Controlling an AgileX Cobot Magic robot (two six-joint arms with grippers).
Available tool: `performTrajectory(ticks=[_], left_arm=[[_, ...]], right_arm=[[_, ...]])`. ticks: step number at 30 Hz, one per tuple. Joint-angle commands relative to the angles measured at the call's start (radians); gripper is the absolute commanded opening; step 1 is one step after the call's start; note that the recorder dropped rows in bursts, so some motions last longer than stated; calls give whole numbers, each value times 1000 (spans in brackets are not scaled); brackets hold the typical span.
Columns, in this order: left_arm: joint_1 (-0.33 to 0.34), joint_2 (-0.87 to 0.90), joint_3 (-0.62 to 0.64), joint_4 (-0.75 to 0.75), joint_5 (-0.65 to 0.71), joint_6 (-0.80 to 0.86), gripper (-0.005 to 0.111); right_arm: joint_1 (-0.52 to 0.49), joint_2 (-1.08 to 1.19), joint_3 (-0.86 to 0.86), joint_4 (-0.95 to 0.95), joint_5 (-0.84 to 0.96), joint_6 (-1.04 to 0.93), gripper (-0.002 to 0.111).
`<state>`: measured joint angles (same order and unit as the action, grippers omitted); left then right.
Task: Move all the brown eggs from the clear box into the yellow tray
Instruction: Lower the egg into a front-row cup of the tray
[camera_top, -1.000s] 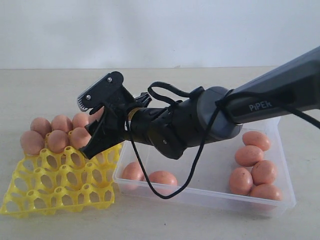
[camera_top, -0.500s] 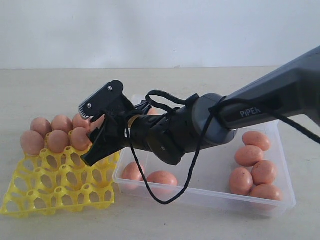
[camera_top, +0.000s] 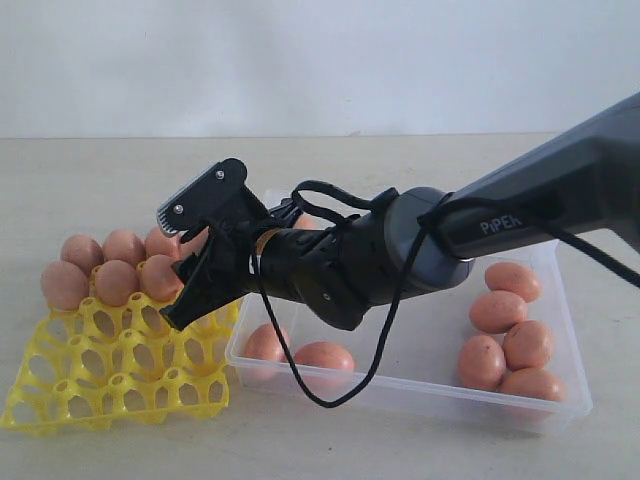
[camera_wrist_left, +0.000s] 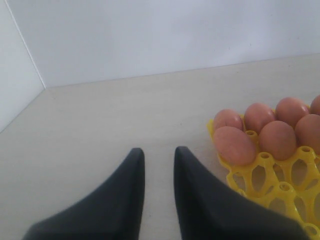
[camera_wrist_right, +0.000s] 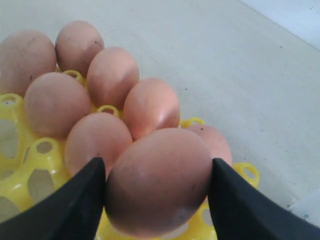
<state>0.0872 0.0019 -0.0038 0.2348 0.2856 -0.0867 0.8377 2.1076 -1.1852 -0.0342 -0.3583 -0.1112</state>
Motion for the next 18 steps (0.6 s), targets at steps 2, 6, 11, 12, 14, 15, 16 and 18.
performTrajectory(ticks=[2, 6, 11, 12, 14, 15, 16, 18], left_arm=[[2, -2, 4, -2, -2, -2, 22], [2, -2, 4, -2, -2, -2, 22], [2, -2, 4, -2, -2, -2, 22], [2, -2, 4, -2, -2, -2, 22], [2, -2, 4, -2, -2, -2, 22], [2, -2, 4, -2, -2, -2, 22], [2, -2, 4, -2, -2, -2, 22], [2, -2, 4, -2, -2, -2, 22]], right_arm=[[-1, -2, -2, -8, -11, 14, 0], [-1, -2, -2, -21, 14, 42, 12], [-1, -2, -2, -23, 18, 40, 42], [-1, -2, -2, -23, 16, 40, 47], [-1, -2, -2, -23, 16, 40, 56], [-1, -2, -2, -23, 17, 38, 59], [-1, -2, -2, -23, 20, 31, 61], [-1, -2, -2, -23, 27, 9, 62]])
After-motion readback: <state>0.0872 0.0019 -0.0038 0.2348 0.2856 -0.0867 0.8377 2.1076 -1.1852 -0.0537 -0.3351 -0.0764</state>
